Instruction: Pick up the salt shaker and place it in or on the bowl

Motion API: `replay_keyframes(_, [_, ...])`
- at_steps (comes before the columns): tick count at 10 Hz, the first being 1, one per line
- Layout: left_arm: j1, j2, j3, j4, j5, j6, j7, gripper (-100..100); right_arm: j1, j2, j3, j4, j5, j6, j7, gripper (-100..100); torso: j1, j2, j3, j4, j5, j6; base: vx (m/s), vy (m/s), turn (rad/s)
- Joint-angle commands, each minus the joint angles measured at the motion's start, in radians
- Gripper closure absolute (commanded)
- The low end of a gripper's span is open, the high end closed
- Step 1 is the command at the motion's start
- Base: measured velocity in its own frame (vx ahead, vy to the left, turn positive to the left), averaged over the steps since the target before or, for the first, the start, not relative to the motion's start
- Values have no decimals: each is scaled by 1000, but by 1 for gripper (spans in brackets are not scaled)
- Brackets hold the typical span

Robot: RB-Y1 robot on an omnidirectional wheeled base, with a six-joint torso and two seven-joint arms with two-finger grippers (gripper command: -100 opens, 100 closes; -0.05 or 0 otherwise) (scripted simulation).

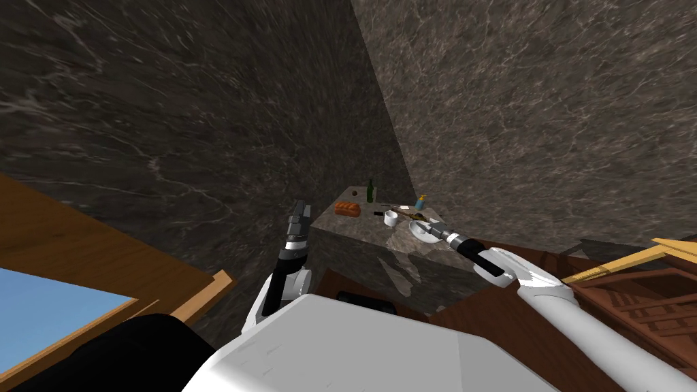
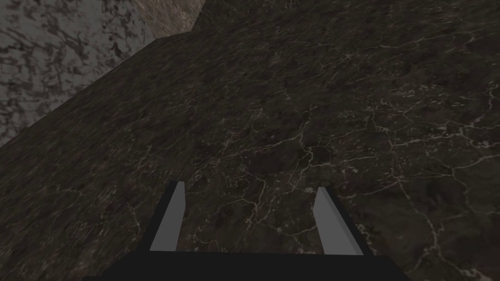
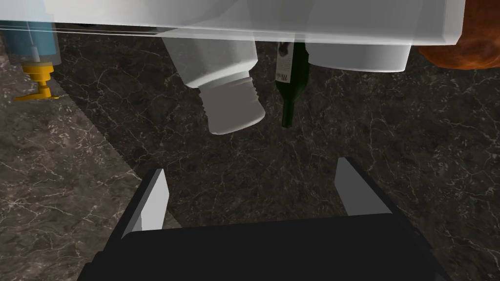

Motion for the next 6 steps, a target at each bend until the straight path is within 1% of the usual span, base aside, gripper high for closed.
replay_keyframes(1, [0, 0, 0, 0, 0, 0, 0, 0, -50, -7, 11, 50, -8, -50, 5, -100, 0, 0, 0, 0, 0, 0, -12, 97, -117])
replay_keyframes(2, [0, 0, 0, 0, 0, 0, 0, 0, -66, -7, 11, 90, -8, -56, 5, -100, 2, 0, 0, 0, 0, -1, -12, 48, 3])
replay_keyframes(3, [0, 0, 0, 0, 0, 0, 0, 0, -66, -7, 11, 113, -8, -56, 5, -100, 0, 0, 0, 0, 0, -1, -5, 7, 15])
replay_keyframes(4, [0, 0, 0, 0, 0, 0, 0, 0, -116, -27, 33, 149, -26, -105, 12, -100, -3, 0, 0, 0, -1, -1, -22, 49, -160])
replay_keyframes(5, [0, 0, 0, 0, 0, 0, 0, 0, -145, -27, 33, 180, -26, -128, 12, -100, -1, 1, 0, 0, 0, 0, -19, 84, -139])
replay_keyframes(6, [0, 0, 0, 0, 0, 0, 0, 0, -159, -27, 33, 199, -26, -135, 12, -100, 1, 1, 0, 0, 0, -1, -6, 55, -6])
